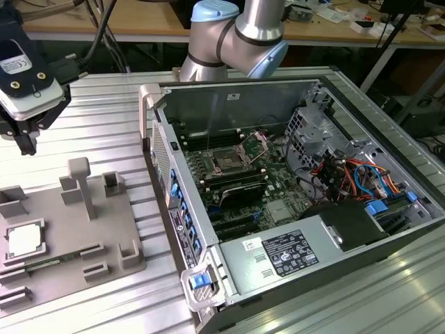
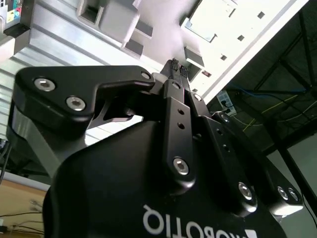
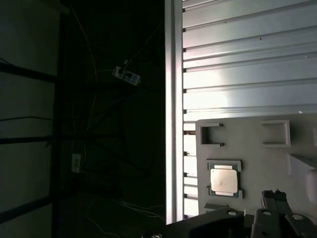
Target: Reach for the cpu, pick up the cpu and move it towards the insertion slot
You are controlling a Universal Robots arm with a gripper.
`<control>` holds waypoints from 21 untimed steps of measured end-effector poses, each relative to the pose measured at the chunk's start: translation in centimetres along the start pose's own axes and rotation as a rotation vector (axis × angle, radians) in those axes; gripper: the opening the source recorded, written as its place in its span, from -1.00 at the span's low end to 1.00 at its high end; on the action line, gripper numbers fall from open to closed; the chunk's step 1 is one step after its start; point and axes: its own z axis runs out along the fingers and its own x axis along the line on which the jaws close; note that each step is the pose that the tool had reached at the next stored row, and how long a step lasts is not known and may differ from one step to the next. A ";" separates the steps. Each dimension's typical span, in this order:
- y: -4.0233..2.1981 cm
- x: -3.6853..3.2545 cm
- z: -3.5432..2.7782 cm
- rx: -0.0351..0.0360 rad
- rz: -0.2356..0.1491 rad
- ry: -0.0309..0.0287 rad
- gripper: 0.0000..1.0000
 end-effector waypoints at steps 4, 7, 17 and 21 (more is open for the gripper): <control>0.02 0.94 0.03 -0.0001 0.000 0.0022 -0.79; 0.04 2.22 0.07 -0.0002 0.000 0.0045 -0.79; 0.10 5.39 0.13 -0.0001 0.000 0.0066 -0.77; 0.09 5.39 0.13 -0.0002 0.000 0.0066 -0.29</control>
